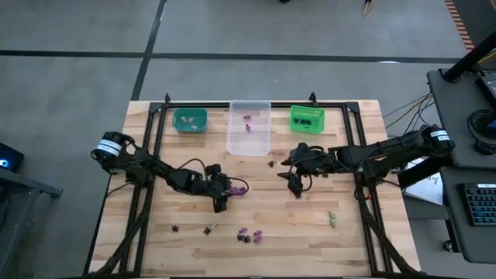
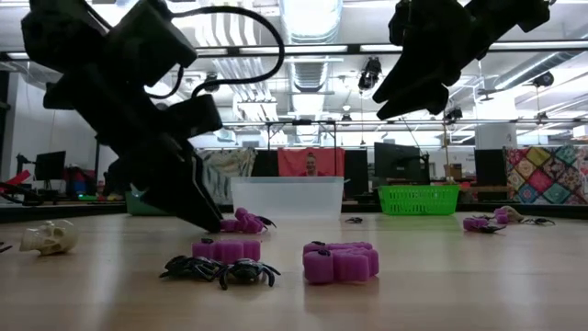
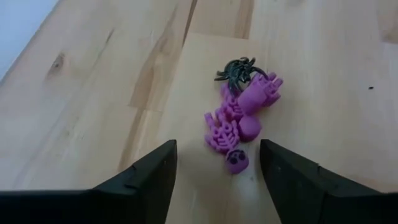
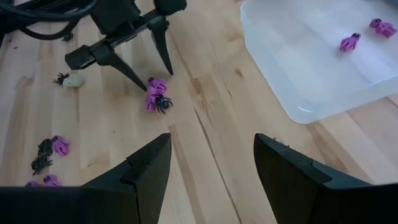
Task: Sort Halloween decoration
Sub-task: Put the violet skeleton toy into the transparent bin
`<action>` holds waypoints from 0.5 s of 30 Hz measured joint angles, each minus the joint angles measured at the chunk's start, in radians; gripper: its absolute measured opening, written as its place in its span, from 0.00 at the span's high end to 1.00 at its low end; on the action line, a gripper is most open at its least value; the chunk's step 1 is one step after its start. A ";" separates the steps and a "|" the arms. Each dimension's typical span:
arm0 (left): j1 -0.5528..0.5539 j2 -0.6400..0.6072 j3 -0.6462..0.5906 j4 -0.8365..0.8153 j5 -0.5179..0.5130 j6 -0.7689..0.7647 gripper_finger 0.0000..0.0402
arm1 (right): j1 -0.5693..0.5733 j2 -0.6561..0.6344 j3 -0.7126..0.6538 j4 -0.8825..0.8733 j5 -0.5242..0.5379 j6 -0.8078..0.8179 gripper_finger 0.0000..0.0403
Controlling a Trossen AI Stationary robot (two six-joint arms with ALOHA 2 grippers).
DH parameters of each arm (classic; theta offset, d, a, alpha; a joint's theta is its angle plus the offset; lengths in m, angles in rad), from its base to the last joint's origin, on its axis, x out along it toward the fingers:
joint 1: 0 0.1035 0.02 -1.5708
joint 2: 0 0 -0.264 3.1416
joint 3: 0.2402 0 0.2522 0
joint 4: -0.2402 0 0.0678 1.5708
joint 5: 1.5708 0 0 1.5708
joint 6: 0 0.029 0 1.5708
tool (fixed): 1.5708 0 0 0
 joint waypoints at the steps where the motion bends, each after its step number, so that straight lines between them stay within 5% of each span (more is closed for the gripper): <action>1: 0.000 0.000 -0.001 0.000 0.000 -0.003 0.49 | 0.000 0.000 -0.001 0.000 0.000 0.000 0.46; 15: 0.000 0.003 -0.008 -0.001 -0.024 -0.030 0.78 | 0.000 0.000 -0.001 0.005 0.029 -0.001 0.46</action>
